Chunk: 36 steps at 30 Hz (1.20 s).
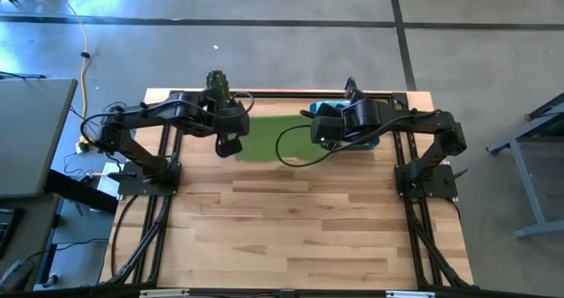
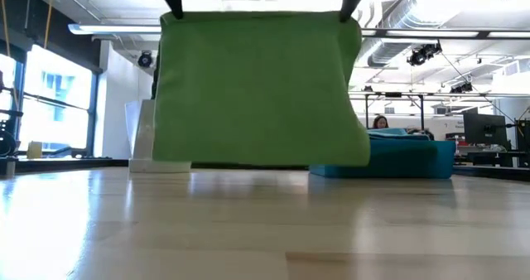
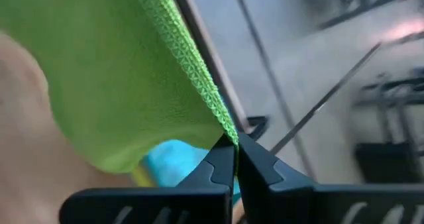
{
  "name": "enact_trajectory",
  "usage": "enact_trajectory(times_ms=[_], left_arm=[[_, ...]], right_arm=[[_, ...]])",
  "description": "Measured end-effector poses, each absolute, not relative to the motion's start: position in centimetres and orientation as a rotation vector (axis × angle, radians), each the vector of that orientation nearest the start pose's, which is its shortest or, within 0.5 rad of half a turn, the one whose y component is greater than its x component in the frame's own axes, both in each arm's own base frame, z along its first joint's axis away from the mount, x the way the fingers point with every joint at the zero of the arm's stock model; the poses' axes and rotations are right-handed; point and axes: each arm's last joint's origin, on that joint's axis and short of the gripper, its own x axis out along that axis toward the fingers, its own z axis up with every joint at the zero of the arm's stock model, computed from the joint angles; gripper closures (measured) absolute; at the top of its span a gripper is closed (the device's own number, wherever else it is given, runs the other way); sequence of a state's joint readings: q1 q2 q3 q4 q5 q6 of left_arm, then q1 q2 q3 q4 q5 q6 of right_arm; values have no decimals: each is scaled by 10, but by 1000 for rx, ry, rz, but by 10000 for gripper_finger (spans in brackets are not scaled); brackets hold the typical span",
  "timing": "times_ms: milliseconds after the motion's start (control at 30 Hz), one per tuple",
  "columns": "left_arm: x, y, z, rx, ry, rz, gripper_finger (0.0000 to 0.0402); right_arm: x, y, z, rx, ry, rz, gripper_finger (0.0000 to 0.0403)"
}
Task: Fold microfiber towels
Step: Fold the green microfiber cloth
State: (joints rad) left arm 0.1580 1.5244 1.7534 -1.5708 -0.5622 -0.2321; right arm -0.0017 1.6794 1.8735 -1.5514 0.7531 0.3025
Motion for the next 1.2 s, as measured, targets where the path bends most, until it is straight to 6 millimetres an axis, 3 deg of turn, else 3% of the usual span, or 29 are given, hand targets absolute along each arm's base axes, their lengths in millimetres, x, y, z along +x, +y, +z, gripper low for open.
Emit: enact_trajectory(times_ms=[133, 233, 367, 500, 767, 967, 1200], left_arm=[[247, 54, 398, 106, 1226, 774, 402], [249, 46, 395, 28, 1237, 704, 402], [254, 28, 373, -102, 1316, 586, 402], [258, 7, 343, -115, 1383, 543, 402], [269, -33, 294, -251, 1391, 386, 402], [273, -64, 268, -330, 1390, 317, 402], [277, -99, 251, -368, 1389, 257, 402]], right_arm=[[295, -21, 388, -318, 1176, -808, 403], [297, -19, 382, -234, 1219, -759, 403], [305, -6, 361, -103, 1300, -646, 403], [311, 12, 325, -25, 1387, -525, 403], [316, 44, 269, 125, 1444, -248, 403], [312, 66, 250, 223, 1491, -47, 403], [317, 90, 240, 226, 1395, 150, 403]])
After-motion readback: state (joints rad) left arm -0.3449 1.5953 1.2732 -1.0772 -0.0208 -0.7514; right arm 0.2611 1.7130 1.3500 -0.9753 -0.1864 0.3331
